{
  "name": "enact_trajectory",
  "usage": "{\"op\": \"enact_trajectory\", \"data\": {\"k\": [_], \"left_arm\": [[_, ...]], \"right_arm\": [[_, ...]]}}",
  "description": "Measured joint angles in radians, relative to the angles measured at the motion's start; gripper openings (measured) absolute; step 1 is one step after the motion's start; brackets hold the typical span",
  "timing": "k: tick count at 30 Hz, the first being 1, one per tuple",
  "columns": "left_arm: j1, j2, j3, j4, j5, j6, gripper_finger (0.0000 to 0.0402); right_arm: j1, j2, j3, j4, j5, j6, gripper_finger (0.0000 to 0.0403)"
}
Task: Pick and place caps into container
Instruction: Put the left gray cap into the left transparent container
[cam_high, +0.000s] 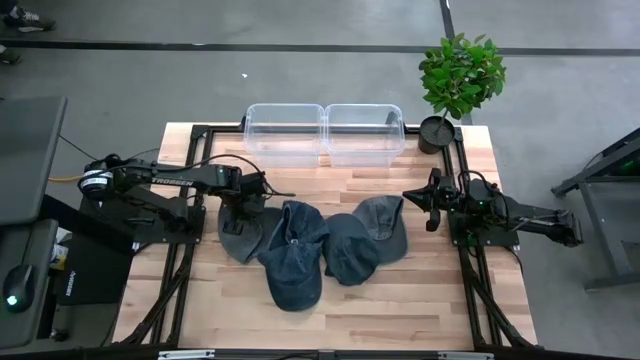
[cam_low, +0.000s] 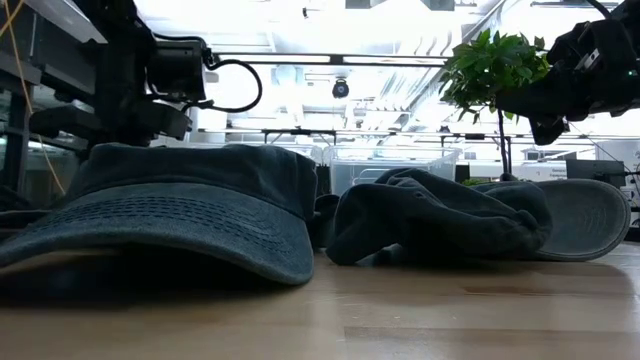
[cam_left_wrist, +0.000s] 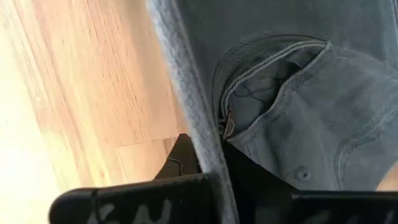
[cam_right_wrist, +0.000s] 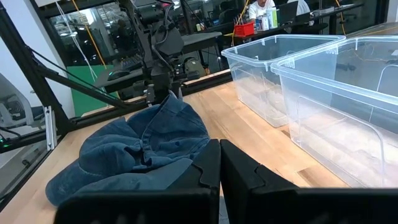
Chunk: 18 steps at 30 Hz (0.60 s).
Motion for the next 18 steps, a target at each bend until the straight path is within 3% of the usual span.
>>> {"op": "enact_trajectory", "data": {"k": [18], "left_arm": [[0.052, -0.084, 0.05, -0.075, 0.005, -0.017, 0.0]], "right_arm": [[0.0, 0.0, 0.0, 0.0, 0.0, 0.0, 0.0001]]}}
